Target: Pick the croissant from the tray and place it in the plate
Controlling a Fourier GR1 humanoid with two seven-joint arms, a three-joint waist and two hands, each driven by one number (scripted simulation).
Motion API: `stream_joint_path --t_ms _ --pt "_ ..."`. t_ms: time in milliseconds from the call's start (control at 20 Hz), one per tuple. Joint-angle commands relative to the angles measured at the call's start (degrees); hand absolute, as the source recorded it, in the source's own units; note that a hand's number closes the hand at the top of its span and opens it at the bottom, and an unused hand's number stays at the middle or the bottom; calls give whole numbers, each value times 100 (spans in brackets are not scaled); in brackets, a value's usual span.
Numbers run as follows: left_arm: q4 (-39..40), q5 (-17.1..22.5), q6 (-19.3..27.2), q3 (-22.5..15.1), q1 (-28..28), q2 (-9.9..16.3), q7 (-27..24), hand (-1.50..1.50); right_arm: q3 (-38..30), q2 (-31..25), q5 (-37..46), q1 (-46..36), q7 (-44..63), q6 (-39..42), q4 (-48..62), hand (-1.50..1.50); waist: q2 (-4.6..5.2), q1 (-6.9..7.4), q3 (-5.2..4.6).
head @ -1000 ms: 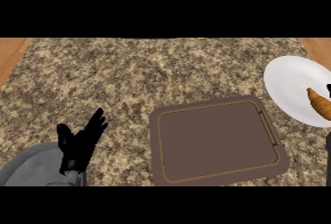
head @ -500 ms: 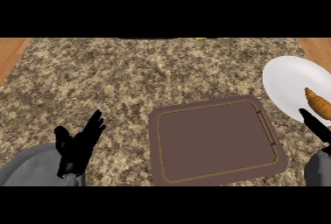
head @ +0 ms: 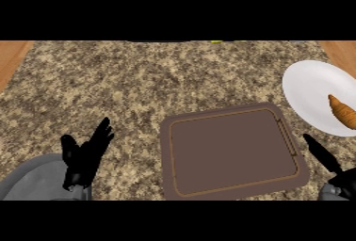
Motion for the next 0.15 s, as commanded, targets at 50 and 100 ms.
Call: stream_joint_path --t_ms 50,100 --pt "145 43 -98 159 -155 -23 95 0 650 56 124 389 430 -457 -312 -150 15 10 -5" --pt "58 -33 -33 25 94 -116 -32 0 996 57 94 852 662 -443 -821 -150 11 4 -6"
